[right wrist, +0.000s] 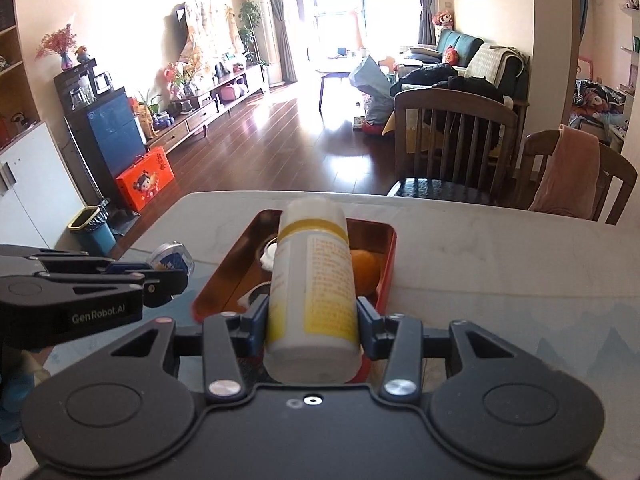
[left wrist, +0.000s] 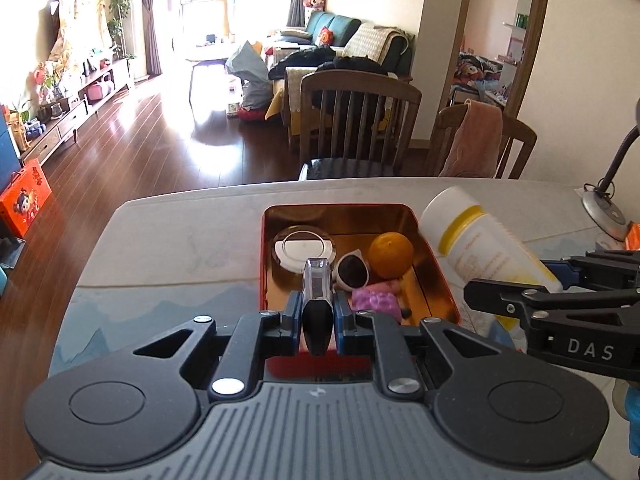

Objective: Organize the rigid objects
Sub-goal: 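Carry the small bottle and white-yellow pill bottle toward the red box, then lower both bottles into the red box and open both tools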

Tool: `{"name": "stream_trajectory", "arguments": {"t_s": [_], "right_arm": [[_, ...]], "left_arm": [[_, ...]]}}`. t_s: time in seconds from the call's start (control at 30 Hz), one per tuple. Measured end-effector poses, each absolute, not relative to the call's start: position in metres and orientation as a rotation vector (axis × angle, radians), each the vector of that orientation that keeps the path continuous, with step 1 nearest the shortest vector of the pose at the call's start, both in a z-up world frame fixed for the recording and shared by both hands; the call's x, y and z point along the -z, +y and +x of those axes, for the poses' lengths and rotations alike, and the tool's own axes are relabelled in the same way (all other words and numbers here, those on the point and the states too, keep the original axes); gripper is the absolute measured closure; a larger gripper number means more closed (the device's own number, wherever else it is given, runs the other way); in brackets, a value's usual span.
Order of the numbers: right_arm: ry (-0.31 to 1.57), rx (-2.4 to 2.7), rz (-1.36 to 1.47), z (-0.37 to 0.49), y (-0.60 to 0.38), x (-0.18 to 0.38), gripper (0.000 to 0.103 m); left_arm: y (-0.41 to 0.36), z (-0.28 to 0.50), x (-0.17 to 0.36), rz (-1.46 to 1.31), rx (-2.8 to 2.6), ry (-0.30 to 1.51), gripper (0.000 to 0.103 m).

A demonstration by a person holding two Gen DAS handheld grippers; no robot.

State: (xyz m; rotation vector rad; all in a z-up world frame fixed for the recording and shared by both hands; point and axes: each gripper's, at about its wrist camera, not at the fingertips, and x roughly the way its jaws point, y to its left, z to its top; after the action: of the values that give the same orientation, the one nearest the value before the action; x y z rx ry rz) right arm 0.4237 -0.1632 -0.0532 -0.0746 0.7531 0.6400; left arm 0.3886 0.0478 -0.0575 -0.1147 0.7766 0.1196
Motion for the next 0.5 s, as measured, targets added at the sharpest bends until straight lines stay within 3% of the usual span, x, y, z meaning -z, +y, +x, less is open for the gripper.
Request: {"name": "stream_trajectory", "arguments": {"t_s": [0.5], "right_arm": [[0.765, -0.673, -0.183, 0.455, -0.136, 0.097, 0.059]], "left_arm": [[0.049, 0.454, 0.108, -0.097, -0.15, 0.886, 0.088]]}}
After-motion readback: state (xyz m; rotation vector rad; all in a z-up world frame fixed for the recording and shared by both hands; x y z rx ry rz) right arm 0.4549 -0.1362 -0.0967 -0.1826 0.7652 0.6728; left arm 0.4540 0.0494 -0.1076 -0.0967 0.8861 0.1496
